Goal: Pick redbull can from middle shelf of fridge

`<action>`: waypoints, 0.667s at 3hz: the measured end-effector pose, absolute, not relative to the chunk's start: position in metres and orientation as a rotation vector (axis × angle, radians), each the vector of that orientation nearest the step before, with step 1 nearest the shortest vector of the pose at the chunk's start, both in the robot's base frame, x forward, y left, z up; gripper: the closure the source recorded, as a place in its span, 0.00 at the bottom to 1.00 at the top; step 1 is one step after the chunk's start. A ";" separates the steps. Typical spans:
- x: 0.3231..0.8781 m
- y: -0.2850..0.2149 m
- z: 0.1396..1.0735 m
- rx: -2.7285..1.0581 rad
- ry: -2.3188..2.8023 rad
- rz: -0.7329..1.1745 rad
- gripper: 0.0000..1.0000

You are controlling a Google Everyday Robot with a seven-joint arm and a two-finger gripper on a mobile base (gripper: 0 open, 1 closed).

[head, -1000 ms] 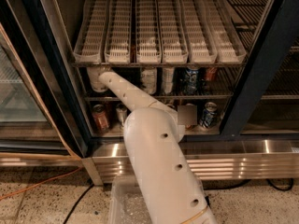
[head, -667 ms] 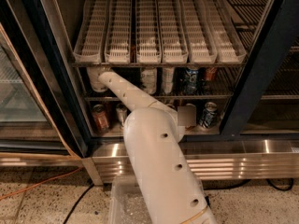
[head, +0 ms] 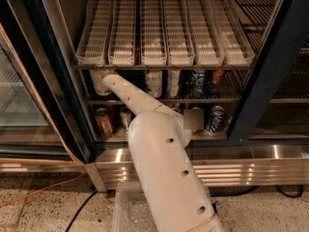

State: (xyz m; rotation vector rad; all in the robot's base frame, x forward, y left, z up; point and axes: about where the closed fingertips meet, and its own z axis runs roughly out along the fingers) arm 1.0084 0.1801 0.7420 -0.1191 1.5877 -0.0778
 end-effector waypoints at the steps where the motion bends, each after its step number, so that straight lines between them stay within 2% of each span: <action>1: 1.005 0.177 0.742 -0.113 1.592 -0.066 1.00; 2: 0.998 0.172 0.744 -0.098 1.586 -0.043 1.00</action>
Offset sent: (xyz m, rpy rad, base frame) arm -0.0233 -0.0131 0.0037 0.0679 -0.0098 0.0170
